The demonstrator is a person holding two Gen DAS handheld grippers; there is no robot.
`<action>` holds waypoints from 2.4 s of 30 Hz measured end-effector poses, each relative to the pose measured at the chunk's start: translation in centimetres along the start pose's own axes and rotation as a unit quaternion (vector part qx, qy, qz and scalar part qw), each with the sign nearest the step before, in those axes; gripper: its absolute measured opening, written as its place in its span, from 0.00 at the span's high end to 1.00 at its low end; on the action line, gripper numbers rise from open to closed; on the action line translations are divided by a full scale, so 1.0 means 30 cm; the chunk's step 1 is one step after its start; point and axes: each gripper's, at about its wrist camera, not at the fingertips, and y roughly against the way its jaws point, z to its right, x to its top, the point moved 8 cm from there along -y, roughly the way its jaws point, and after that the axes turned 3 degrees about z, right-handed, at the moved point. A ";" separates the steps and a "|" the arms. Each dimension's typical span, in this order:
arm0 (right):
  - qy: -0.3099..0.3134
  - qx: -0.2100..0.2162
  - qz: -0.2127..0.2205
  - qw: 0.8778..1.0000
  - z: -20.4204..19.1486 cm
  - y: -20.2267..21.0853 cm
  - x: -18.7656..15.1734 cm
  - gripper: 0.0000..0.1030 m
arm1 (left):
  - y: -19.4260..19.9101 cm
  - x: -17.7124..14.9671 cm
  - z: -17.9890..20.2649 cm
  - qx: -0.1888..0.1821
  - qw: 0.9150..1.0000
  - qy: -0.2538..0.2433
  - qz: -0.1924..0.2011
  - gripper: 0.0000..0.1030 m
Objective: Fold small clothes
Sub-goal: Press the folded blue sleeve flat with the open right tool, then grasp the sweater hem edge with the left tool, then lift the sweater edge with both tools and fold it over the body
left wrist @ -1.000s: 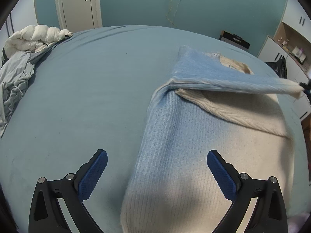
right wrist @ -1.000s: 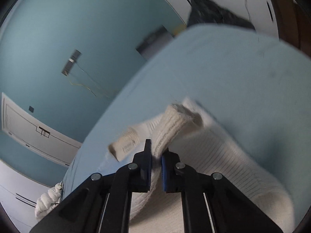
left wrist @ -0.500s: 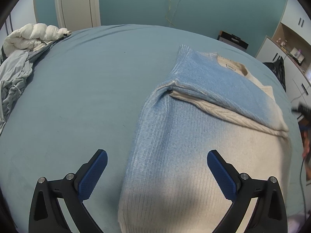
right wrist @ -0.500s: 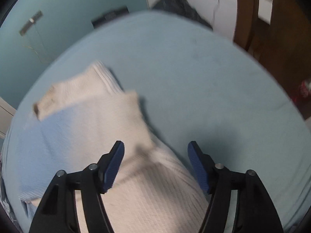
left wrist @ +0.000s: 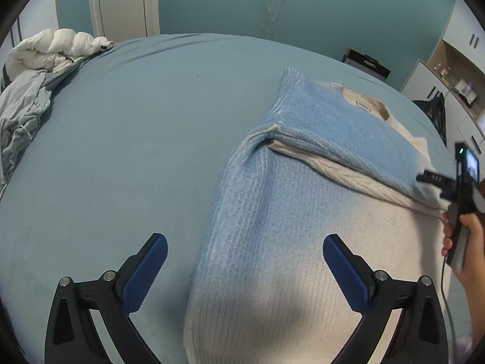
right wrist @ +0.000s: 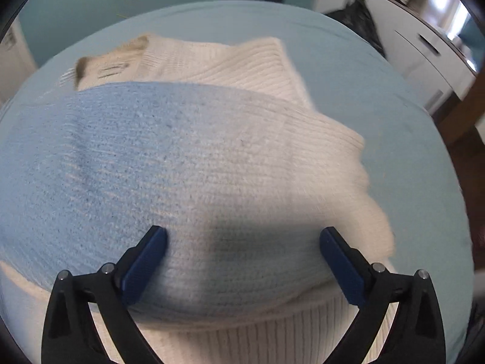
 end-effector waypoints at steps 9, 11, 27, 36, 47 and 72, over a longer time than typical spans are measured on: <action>0.087 0.085 -0.051 0.991 -0.325 0.027 -0.149 0.01 | -0.014 -0.008 0.012 0.016 0.999 -0.028 -0.005 0.00; 0.098 0.086 -0.020 0.991 -0.331 0.046 -0.160 0.01 | -0.018 -0.010 -0.003 0.020 0.999 -0.027 -0.010 0.00; -0.065 0.212 -0.028 0.975 0.252 0.724 -0.483 0.01 | 0.222 -0.089 -0.288 0.028 0.999 0.013 -0.019 0.00; -0.221 0.259 -0.064 0.938 0.427 0.534 -0.690 0.01 | 0.109 -0.420 -0.205 -0.152 0.949 0.140 -0.239 0.00; -0.232 0.252 -0.092 0.935 0.449 0.477 -0.675 0.01 | -0.129 -0.512 -0.238 -0.105 0.924 0.228 -0.289 0.04; -0.136 0.165 -0.352 0.911 0.294 0.294 -0.891 0.60 | 0.078 -0.305 -0.044 -0.155 0.979 0.057 -0.123 0.92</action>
